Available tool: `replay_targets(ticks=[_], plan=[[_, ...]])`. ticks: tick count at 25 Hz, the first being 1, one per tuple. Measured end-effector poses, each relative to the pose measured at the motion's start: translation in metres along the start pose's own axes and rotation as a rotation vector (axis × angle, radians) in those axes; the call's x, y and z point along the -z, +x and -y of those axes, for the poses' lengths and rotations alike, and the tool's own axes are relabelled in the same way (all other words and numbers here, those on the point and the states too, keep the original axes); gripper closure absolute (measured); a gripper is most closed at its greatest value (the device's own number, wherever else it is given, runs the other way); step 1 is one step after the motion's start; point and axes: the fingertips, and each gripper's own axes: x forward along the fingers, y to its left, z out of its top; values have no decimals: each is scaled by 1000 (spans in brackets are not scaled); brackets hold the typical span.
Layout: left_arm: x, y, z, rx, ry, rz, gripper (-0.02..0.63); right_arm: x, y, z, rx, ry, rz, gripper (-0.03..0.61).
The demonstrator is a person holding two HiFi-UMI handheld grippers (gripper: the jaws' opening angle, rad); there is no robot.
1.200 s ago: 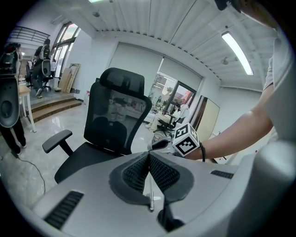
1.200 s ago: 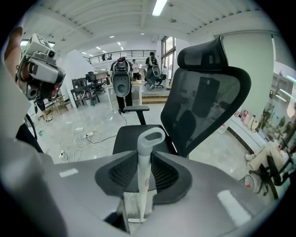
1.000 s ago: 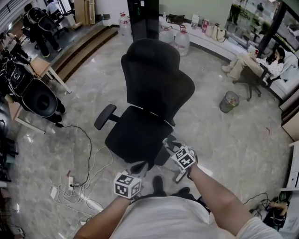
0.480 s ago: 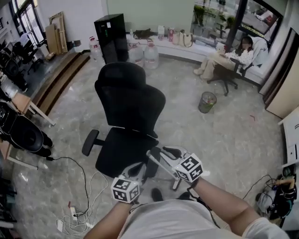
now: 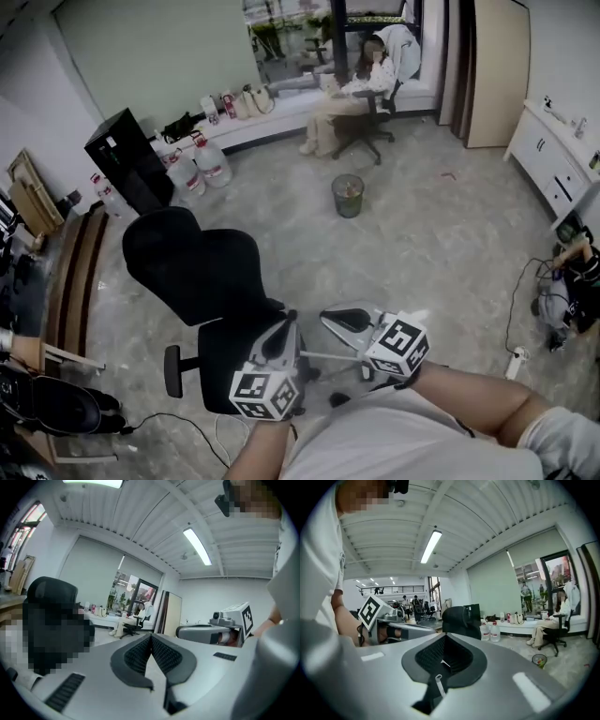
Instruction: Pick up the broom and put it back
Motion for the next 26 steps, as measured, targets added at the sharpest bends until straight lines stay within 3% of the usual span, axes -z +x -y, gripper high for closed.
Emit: replay_targets(ticks=[9,20,26], plan=[[-18,43,39,101,52,-2,606,-17,-31,28,81,17,39,577],[-23,40,23,79,76,12,606,-20,-8,26,67,18,38,577],[-27,41,17,68,67,17,606,-22,-3,24,60,-34,29,577]])
